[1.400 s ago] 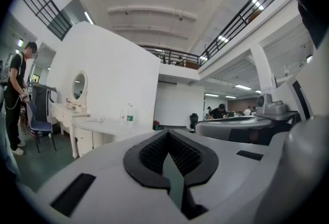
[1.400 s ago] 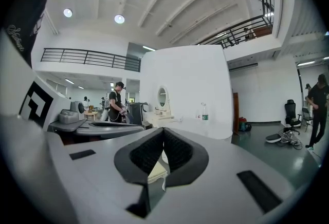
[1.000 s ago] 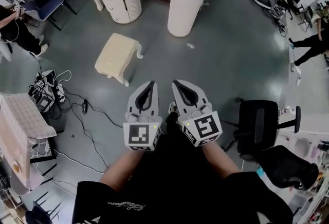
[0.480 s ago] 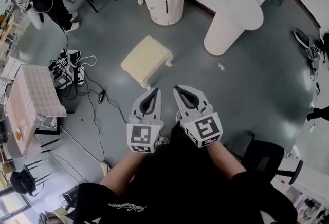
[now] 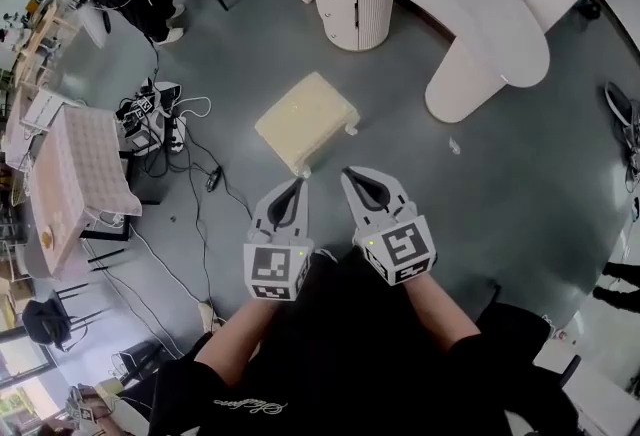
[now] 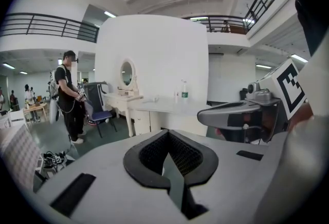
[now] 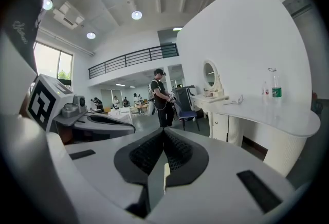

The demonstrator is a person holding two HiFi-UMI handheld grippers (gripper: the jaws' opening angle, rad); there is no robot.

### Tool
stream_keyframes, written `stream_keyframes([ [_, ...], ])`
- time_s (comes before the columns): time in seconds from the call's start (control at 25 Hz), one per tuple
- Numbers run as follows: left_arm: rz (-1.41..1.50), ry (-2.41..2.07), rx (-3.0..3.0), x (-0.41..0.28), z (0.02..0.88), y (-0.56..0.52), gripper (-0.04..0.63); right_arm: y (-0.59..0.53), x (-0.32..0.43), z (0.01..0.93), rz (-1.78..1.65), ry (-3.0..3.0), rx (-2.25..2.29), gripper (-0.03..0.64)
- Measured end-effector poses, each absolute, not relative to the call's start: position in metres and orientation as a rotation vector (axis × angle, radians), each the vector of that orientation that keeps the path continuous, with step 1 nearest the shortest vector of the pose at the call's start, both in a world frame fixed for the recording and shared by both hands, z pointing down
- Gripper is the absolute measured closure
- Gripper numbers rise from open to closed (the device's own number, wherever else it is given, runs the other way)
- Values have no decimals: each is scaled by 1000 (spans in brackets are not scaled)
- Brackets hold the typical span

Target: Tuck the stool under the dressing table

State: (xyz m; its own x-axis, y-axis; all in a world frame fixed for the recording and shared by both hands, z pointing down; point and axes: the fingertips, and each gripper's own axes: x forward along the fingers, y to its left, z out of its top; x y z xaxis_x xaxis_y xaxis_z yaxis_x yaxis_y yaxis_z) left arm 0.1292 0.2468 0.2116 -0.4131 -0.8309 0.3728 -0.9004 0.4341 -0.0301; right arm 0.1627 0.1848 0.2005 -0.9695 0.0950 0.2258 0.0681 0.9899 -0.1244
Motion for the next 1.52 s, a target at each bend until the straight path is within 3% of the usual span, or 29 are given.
stream_keyframes([
  [0.44,312,-2371,1450,47,230,234,591,166,86,218,194,-2853,-128,611],
  [1.08,402,-2093,1740,-158,262,217,591,182,-129,246,268,-2757,115,611],
  [1.52,506,-1834,1840,-189,309,172,591,155,-132,296,488,-2601,297,611],
])
